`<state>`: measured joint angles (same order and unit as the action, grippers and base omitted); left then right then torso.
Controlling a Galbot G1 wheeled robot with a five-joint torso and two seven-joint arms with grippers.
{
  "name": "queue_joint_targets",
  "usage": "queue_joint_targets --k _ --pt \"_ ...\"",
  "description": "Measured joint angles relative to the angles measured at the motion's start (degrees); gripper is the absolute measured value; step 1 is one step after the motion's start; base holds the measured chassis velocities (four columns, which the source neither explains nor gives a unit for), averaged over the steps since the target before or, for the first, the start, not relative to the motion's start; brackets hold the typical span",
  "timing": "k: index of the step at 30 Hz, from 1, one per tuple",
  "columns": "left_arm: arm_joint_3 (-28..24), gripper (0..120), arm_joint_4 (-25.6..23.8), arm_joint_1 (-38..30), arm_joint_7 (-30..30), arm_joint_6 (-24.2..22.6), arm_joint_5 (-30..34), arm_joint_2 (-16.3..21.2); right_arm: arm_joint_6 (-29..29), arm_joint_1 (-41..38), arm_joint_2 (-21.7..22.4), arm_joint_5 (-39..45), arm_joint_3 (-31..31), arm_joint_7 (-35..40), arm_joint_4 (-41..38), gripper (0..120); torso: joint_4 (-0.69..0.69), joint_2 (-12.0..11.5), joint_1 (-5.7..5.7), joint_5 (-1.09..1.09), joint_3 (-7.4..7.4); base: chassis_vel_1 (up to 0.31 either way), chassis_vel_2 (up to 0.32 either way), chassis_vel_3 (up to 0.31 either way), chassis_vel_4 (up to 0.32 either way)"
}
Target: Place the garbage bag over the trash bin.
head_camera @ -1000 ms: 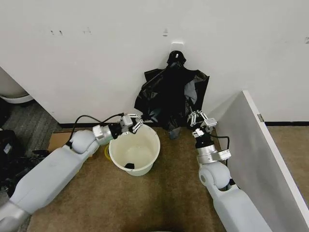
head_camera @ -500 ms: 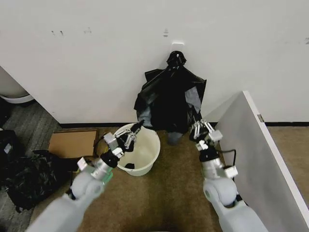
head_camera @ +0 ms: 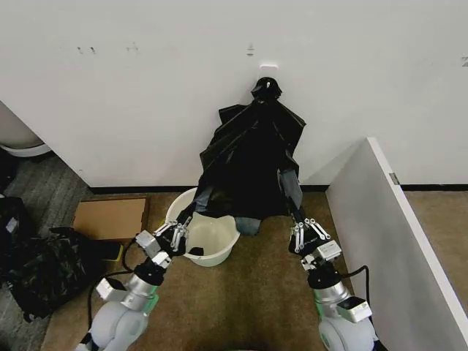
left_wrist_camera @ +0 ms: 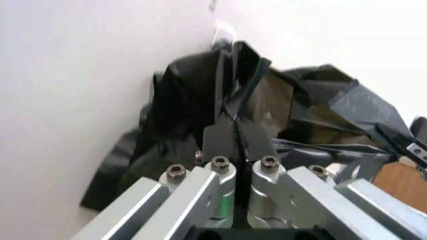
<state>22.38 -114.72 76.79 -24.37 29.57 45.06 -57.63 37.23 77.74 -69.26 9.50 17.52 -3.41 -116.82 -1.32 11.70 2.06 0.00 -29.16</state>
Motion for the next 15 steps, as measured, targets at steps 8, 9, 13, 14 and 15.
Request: queue_joint_targets --k 8,9,13,14,15 --pt "5.77 0 -6.46 4.78 -1.34 -0.05 2.14 0.78 -0.54 0.93 4.21 1.5 1.56 -2.55 -6.11 0 0.01 0.0 0.0 0.0 0.0 0.0 0.0 0.0 0.0" --pt "6.6 0 -6.89 5.92 -1.82 0.08 2.14 0.74 -0.47 1.75 5.1 1.51 2.41 -2.88 -6.73 0 0.01 0.0 0.0 0.0 0.0 0.0 0.0 0.0 0.0" --pt "7.88 0 -6.94 8.2 -2.15 0.56 1.42 0.45 0.47 4.21 6.8 1.47 4.56 -4.53 -7.45 0 0.0 0.0 0.0 0.0 0.0 0.0 0.0 0.0 0.0" --pt "8.11 0 -6.5 9.07 -2.15 0.78 0.62 0.38 1.06 5.22 7.25 1.45 5.18 -5.34 -7.41 0 0.0 0.0 0.0 0.0 0.0 0.0 0.0 0.0 0.0" --pt "8.16 0 -5.92 9.67 -2.15 1.12 -0.13 0.35 1.66 5.79 7.5 1.41 5.44 -5.8 -7.07 0 0.0 0.0 0.0 0.0 0.0 0.0 0.0 0.0 0.0"
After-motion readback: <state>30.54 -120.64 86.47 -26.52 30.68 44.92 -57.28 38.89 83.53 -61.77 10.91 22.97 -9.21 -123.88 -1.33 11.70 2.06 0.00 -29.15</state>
